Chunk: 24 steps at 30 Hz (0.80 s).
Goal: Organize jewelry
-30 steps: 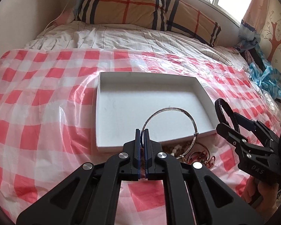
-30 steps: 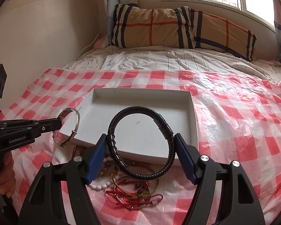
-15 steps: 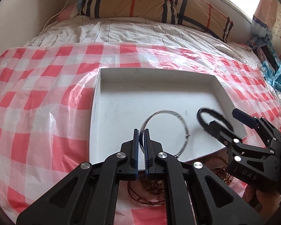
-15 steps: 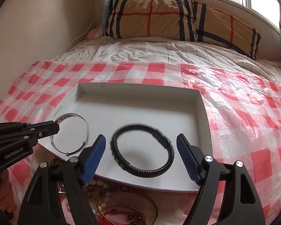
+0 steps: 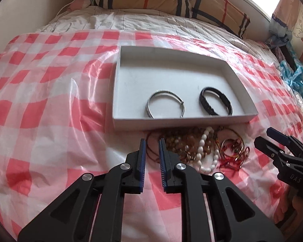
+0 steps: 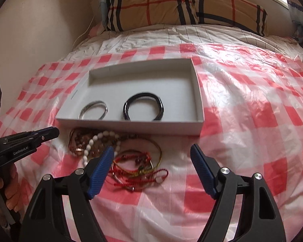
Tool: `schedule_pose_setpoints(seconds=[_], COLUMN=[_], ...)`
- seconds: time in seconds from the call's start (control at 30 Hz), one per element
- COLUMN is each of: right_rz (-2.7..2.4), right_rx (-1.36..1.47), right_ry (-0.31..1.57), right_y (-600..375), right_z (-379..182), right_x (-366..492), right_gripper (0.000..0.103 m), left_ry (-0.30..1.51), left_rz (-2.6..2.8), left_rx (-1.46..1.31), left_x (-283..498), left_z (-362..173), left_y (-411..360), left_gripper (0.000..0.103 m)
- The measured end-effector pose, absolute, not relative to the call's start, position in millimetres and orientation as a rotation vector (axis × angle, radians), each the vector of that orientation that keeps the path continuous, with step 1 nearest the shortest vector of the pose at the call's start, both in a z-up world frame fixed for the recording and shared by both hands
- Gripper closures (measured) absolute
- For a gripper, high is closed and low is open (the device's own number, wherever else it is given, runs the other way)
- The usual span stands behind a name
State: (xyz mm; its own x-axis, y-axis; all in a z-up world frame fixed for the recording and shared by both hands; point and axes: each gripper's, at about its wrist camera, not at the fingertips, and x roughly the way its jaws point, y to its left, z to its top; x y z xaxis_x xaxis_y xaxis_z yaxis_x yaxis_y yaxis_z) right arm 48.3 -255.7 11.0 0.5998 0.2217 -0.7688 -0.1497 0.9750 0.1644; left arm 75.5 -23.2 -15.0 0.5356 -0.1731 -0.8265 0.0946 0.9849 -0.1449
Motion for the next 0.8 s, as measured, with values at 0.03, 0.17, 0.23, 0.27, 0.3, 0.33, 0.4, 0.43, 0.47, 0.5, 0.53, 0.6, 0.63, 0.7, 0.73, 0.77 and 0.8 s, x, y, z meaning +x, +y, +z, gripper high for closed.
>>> schedule_pose_setpoints(seconds=[0.03, 0.17, 0.23, 0.27, 0.3, 0.33, 0.4, 0.43, 0.47, 0.5, 0.53, 0.6, 0.63, 0.7, 0.73, 0.77, 0.8], right_rz=[0.219, 0.234, 0.202, 0.188, 0.180, 0.168, 0.154, 0.153, 0.151, 0.158, 0.164, 0.198, 0.213, 0.252, 0.287, 0.318, 0.336], right_rx=[0.068, 0.012, -0.029, -0.051, -0.072, -0.085, -0.089, -0.087, -0.088, -0.091, -0.100, -0.131, -0.135, -0.141, -0.147, -0.134, -0.110], right_ry=[0.920, 0.919, 0.919, 0.923, 0.926, 0.928, 0.937, 0.946, 0.954, 0.969, 0.985, 1.055, 1.071, 1.108, 1.122, 1.127, 1.128], right_y=[-252, -241, -238, -236, -234, -233, -234, -234, -234, -234, -234, -233, -234, -238, -239, -243, -246], right_z=[6, 0, -4, -8, -11, -14, -18, -20, -22, -25, -27, -35, -36, -34, -33, -32, -31], right_x=[48, 50, 52, 54, 57, 61, 67, 70, 71, 72, 72, 72, 72, 65, 60, 54, 51], right_gripper=[0.028, 0.028, 0.028, 0.028, 0.028, 0.028, 0.028, 0.028, 0.028, 0.028, 0.028, 0.027, 0.027, 0.027, 0.027, 0.027, 0.026], left_ry=[1.008, 0.993, 0.990, 0.993, 0.994, 0.993, 0.983, 0.977, 0.974, 0.973, 0.973, 0.969, 0.965, 0.960, 0.960, 0.962, 0.965], left_rz=[-0.167, -0.198, -0.190, -0.187, -0.184, -0.184, -0.180, -0.170, -0.163, -0.161, -0.159, -0.159, -0.159, -0.159, -0.158, -0.157, -0.154], left_rx=[-0.060, 0.003, 0.017, 0.019, 0.021, 0.022, 0.022, 0.025, 0.029, 0.034, 0.044, 0.063, 0.073, 0.090, 0.097, 0.100, 0.103], left_x=[74, 71, 71, 71, 72, 72, 73, 74, 75, 75, 76, 75, 75, 74, 74, 74, 75], left_z=[-20, -20, -22, -23, -24, -24, -23, -23, -23, -23, -24, -23, -22, -21, -21, -21, -22], left_y=[-28, -40, -41, -42, -43, -43, -44, -44, -45, -45, -47, -50, -51, -53, -53, -54, -53], left_gripper=[0.091, 0.088, 0.079, 0.078, 0.078, 0.077, 0.073, 0.068, 0.065, 0.062, 0.061, 0.060, 0.059, 0.058, 0.056, 0.056, 0.056])
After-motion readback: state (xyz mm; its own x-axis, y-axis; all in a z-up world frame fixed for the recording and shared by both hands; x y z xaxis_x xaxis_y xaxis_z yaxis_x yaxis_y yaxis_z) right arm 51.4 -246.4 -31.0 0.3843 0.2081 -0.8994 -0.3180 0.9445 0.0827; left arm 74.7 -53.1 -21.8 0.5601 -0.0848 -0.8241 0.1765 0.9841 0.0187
